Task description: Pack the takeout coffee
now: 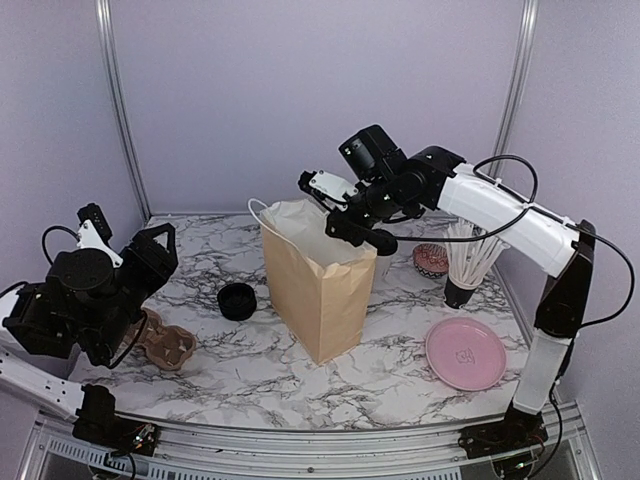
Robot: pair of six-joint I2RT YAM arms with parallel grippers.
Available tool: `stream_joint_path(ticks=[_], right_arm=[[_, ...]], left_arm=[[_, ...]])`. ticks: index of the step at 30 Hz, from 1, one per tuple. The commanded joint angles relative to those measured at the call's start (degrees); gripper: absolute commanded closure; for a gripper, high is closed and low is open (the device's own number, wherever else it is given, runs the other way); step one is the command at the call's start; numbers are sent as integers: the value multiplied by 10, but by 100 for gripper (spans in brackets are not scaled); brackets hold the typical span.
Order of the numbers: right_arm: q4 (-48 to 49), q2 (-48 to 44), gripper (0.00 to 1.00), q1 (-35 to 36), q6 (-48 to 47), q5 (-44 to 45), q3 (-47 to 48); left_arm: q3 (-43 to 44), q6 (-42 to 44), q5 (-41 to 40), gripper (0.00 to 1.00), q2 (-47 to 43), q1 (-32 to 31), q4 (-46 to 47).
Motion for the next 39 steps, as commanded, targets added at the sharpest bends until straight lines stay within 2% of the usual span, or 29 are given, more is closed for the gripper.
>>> stream_joint_path(ticks=[1,3,6,9,16,20,24,31,35,38,39], right_arm=[[1,-32,81,-26,11,-92,8],[0,-39,85,-39,12,-130,8],[-3,-41,91,-56,10,-174,6],[-13,-39,100,-61,-3,-208,6],[-17,-54,100,-63,-28,-235,-17],[-16,-67,100,-63,-39,-246,-27],[-7,-82,100,-63,-52,-250,-40],[0,-91,100,-63,-67,-280,-46],[3,-97,100,-63,-72,-293,-54],[5,-100,100,-63,-77,-301,-62],[6,-100,100,-63,-77,-304,-64]], left_arm=[[66,22,12,41,-12,20,-159],[94,-12,56,41,-11,59,-261],[109,-18,165,41,-13,163,-342],[108,4,251,41,-2,235,-384],[111,102,436,47,60,393,-442],[100,143,538,52,76,451,-452],[78,143,584,54,86,471,-482],[33,167,603,59,138,490,-516],[51,213,571,60,182,502,-517],[56,256,560,60,213,544,-510],[55,260,565,63,225,560,-508]])
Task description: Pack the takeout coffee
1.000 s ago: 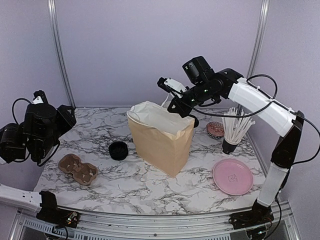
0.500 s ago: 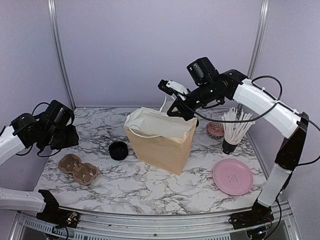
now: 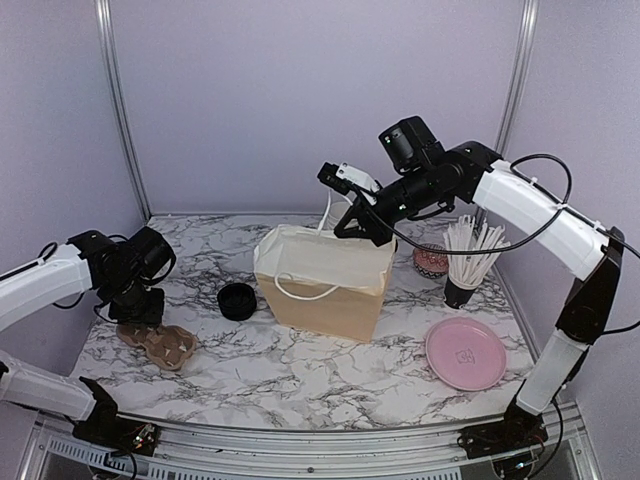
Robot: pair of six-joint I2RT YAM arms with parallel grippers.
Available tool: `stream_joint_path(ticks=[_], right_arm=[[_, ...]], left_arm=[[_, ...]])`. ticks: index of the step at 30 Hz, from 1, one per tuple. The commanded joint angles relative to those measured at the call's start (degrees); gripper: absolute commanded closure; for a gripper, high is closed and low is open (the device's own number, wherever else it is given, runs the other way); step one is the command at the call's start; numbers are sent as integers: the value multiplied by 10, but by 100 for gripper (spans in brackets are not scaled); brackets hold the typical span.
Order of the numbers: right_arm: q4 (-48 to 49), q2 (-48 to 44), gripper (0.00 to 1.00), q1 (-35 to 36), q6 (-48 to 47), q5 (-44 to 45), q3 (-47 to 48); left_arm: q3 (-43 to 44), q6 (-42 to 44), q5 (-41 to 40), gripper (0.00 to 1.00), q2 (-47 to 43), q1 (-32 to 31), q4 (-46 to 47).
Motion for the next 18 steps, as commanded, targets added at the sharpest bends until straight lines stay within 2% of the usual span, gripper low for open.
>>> stream_joint_path(ticks=[1,5,9,14,18], right_arm=[[11,-21,100,-1,-11,-29,-3],[11,-24,100,-1,-13,-32,-3],[10,-23,100,-1,-17,-31,-2],[13,-18,100,-1,-20,-33,-4],[14,-13,100,-1,-24,-33,-4]], left_arm=[[14,65,-7,66,43,57,-11],[4,104,46,85,72,59,14],[-17,111,114,94,78,54,39],[-27,108,148,93,112,53,63],[-16,109,185,93,172,51,97]])
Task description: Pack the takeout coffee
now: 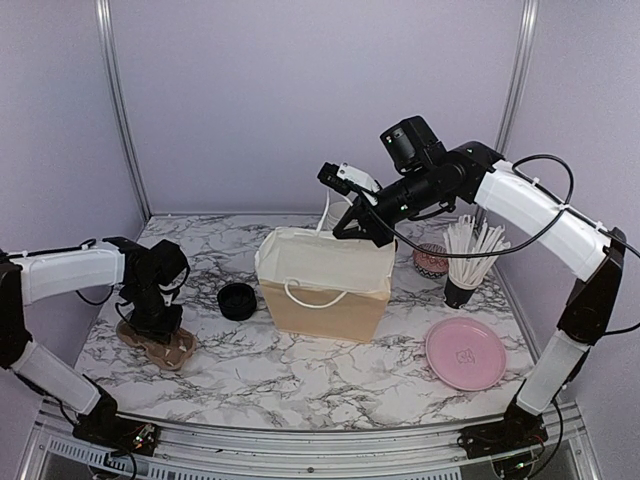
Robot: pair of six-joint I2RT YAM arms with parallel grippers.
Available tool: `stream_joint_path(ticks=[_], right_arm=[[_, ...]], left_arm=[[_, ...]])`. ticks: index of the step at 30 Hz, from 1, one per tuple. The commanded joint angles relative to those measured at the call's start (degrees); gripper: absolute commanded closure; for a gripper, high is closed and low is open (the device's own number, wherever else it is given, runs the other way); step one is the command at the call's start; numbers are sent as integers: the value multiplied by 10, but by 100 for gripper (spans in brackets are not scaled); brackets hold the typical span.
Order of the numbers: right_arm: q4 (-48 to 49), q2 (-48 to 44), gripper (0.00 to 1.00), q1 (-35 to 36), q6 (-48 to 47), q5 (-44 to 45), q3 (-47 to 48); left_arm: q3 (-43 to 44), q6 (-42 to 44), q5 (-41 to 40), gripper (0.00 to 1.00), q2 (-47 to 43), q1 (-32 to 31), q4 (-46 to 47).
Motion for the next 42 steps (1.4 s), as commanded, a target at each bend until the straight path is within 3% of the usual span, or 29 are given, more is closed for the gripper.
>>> stream_joint_path(ticks=[1,8,15,19,24,27,29,32,36,42], right_arm=[[12,-7,100,-1,-11,-9,2],[17,-5,100,-1,-14,-4,-6],[22,-6,100,-1,-11,4,-12],[22,-12,100,-1,-5,1,-16],[22,-18,100,-1,-7,6,-16],[22,-15,100,-1,-9,6,-16],[22,-13,100,-1,-10,3,-17],[23,-11,100,-1,-9,-2,-14],[22,-9,100,-1,-8,-3,-10],[22,-10,100,-1,-6,-3,-10]], left_arm=[[16,10,47,93,65,-5,48],[97,16,13,94,152,-4,103],[228,22,-32,91,263,41,118],[265,29,-26,91,276,47,114],[241,41,1,85,201,40,92],[200,63,-11,63,137,40,78],[174,71,-25,54,117,41,66],[146,84,-31,54,119,41,54],[139,106,-25,61,133,41,53],[122,137,-41,61,127,41,45]])
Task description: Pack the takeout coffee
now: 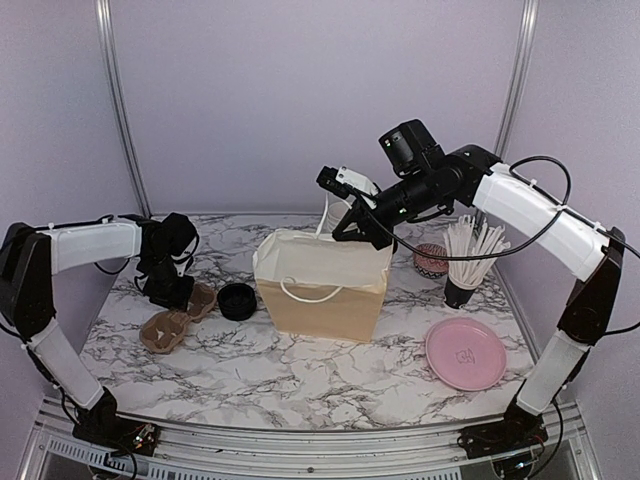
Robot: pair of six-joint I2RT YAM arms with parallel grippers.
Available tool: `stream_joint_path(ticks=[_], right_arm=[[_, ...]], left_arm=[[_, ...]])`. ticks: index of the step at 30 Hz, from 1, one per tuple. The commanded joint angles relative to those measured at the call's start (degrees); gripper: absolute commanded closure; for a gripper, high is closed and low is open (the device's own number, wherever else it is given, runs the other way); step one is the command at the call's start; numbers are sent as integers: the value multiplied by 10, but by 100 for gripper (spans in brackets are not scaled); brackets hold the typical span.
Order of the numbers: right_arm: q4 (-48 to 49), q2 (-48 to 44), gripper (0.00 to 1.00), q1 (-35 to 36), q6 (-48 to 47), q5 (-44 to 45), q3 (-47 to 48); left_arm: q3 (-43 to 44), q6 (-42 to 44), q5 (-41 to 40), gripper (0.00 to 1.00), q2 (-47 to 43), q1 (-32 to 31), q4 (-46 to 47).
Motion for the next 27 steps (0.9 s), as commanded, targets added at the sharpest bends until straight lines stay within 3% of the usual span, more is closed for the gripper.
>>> stream_joint_path(ticks=[1,13,23,27], right_arm=[[9,-8,100,-1,4,-5,6],[7,-7,100,-1,4,-3,6],[8,-5,100,-1,4,-2,7],[7,0,100,-1,4,-2,9]], left_arm=[[-13,38,-10,61,-8,1,-22],[-11,59,16,70,20,-3,-4],[-13,56,12,68,25,-7,-4],[-14,54,16,75,22,-7,-4]])
